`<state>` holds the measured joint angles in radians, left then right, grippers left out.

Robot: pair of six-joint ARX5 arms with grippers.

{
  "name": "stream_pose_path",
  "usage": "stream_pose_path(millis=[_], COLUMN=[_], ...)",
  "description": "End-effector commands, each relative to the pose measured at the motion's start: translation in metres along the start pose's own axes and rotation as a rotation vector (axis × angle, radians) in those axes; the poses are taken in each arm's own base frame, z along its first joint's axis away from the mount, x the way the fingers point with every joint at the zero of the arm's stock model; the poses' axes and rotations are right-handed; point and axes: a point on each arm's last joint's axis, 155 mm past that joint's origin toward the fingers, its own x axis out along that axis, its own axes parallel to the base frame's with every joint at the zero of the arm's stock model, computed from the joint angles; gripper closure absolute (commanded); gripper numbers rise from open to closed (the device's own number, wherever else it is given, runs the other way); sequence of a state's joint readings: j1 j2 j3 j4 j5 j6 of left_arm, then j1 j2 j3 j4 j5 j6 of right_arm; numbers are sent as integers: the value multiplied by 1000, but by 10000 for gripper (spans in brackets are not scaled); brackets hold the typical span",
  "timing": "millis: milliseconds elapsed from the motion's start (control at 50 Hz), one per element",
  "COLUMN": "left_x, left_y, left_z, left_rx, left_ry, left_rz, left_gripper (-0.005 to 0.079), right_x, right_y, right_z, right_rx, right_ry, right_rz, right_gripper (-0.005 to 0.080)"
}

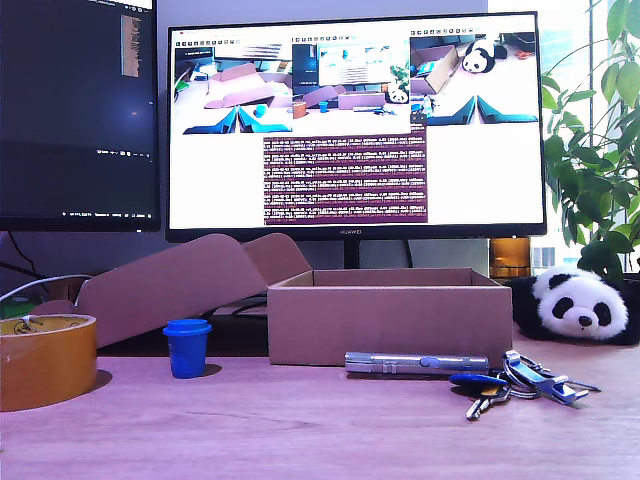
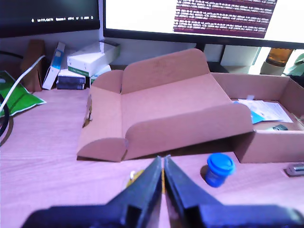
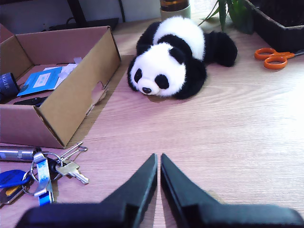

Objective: Pick up the USB drive and place it inside the cardboard box

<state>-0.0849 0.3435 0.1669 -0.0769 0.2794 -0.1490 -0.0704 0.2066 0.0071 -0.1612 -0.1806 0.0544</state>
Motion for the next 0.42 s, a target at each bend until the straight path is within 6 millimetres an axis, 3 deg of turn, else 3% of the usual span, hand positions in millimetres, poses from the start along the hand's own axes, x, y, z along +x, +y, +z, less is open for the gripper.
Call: stream_pose_path(millis=[0,400], left_x=[0,-10], left_y=[2,1], left_z=[-14,-27], left_rx=[-9,-27], left_ry=[26,60], left_rz=[3,9], left_gripper=[766,766], right_x=[0,0], right_y=[2,2], right_z=[1,1], right_rx=[-4,-4], right_ry=[-4,-4], right_rz=[7,7], right_gripper=[765,765])
